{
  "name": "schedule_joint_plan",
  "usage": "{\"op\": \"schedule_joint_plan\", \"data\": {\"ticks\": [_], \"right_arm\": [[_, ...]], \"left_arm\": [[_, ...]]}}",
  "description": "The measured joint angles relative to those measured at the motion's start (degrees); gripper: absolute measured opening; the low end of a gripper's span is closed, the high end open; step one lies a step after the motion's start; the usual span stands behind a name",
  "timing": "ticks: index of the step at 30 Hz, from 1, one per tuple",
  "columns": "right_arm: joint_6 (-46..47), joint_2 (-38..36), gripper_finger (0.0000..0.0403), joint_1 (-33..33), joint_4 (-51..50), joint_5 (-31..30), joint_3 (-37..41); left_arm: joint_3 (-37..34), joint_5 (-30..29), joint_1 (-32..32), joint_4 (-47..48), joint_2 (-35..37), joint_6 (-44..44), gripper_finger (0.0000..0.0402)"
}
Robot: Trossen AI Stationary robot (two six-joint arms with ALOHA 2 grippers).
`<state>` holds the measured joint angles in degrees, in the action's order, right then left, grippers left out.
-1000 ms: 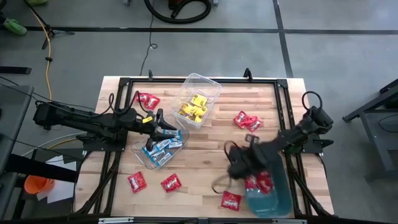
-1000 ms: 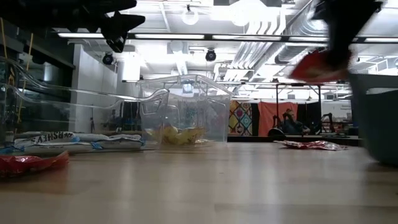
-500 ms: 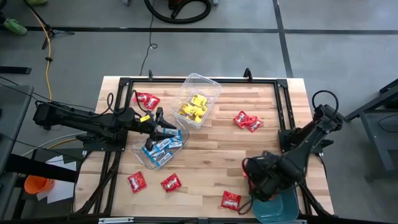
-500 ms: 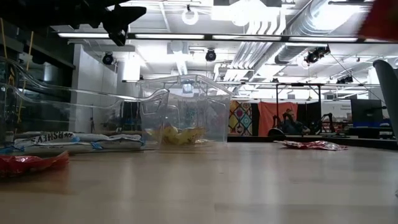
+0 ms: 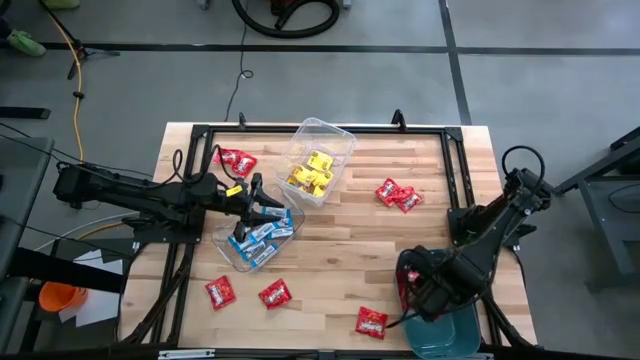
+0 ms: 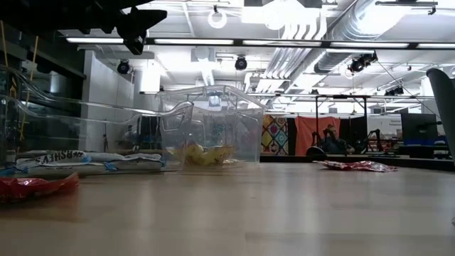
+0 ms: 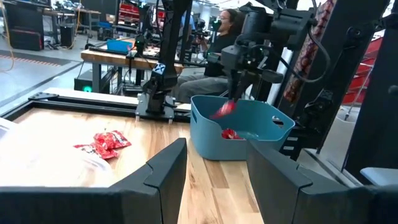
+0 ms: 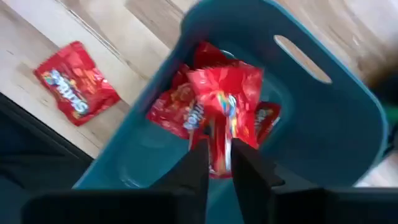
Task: Sort candy
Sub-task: Put the red candy into the blue bin
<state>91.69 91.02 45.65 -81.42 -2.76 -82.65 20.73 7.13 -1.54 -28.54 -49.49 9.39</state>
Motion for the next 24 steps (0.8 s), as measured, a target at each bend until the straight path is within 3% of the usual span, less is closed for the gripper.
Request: {"op": "schedule_joint_plan", "data": {"ticks": [5, 9, 16, 21, 24], "right_arm": [[-0.71, 0.02, 0.0115, -1.38, 3.77, 0.1, 0.0], [-7.25, 0.04, 0.015, -2.19, 6.99, -2.13, 0.0], [-23.53, 0.04, 0.0165, -5.1, 13.89, -27.45, 0.0], [-23.7, 0.07, 0.0165, -12.24, 13.07, -43.29, 3.5], [-24.32, 0.06, 0.0165, -18.41, 16.28, -47.8, 8.54]], "left_arm": [[0.0, 0.0, 0.0, 0.01, -0.01, 0.0, 0.0154], [0.0, -0.01, 0.0, 0.3, -0.01, 0.0, 0.0154], [0.0, -0.02, -0.02, -0.41, -0.01, 0.0, 0.0154], [0.0, -0.02, 0.0, -0.87, -0.01, 0.02, 0.0154], [0.02, 0.0, -0.01, 0.04, -0.01, -0.04, 0.0154]]}}
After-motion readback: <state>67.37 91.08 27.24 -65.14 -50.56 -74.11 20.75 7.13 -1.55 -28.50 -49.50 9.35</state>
